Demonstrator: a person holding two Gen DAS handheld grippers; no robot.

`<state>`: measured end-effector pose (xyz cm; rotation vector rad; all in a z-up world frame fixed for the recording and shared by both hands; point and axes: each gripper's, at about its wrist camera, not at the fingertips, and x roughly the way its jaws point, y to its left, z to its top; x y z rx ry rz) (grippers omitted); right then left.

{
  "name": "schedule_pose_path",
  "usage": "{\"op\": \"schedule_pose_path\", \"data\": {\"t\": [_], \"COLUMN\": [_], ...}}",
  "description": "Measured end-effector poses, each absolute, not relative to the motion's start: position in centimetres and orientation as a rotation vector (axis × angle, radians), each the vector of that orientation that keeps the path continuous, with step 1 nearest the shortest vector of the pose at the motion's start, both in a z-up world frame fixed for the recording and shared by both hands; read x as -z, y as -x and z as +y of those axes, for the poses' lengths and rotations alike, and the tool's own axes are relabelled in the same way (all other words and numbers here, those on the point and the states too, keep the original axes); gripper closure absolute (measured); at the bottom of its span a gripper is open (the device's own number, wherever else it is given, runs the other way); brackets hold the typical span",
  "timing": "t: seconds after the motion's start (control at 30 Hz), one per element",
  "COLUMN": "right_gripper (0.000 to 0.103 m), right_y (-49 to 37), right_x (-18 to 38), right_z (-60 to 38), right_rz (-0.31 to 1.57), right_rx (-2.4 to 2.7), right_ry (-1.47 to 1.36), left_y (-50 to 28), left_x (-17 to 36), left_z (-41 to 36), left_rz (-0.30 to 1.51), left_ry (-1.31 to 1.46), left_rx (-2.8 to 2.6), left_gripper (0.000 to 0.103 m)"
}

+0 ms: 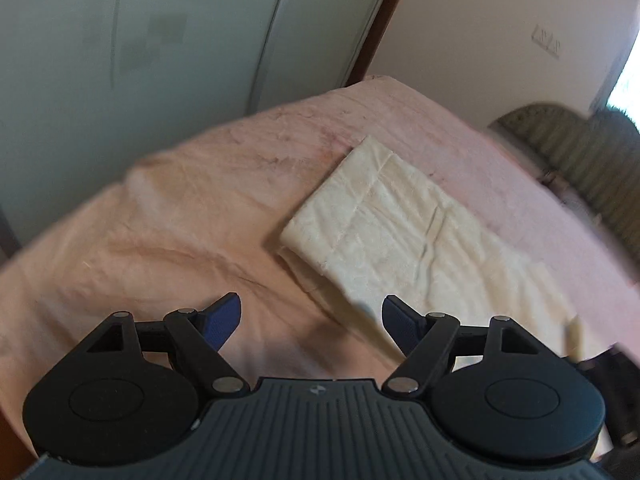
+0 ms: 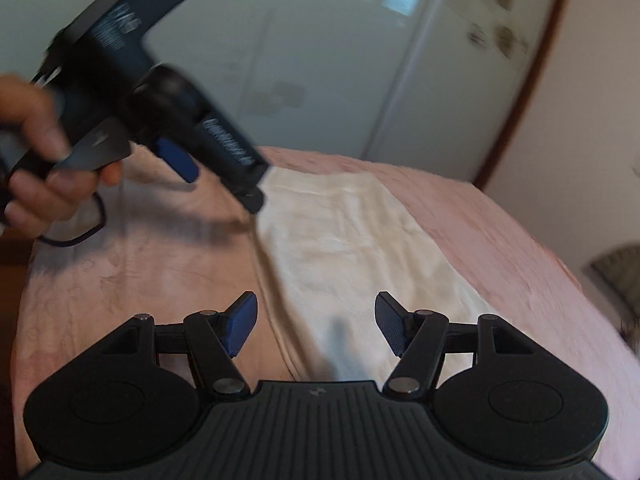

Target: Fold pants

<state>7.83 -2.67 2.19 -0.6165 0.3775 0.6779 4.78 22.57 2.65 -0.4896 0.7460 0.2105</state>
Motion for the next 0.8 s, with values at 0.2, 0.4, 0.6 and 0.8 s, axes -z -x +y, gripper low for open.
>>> {"op": "schedule_pose_path", "data": {"t": [0.2, 0.4, 0.6, 0.8], "right_gripper": [0.056, 0.069, 0.081, 0.081], "right_y": [-9.5, -10.4, -10.0, -10.0], "right_x": [-1.1, 0.5, 2.2, 0.9], "right_z": [1.2, 3.7, 4.9, 3.5], "right_rz": [0.334, 0.319, 0.254, 0.345], "right_rx": [-0.665, -0.663, -0.619, -0.652], "right_ry": [0.729, 0.842, 0.946, 0.832], "left_y": [-5.7, -6.2, -7.6, -8.9], "left_x": [-0.6, 0.5, 0.6, 1.1], "left_z": [25.2, 26.8, 26.9, 26.7], "left_rz": [0.739, 0.676, 0.668, 0.667], "left_ry": [0.828, 0.973, 0.985, 0.977], "left_rx": [-0.140, -0.128, -0.112, -0.088], "left_gripper": [0.025, 0.025, 0.025, 0.025]}}
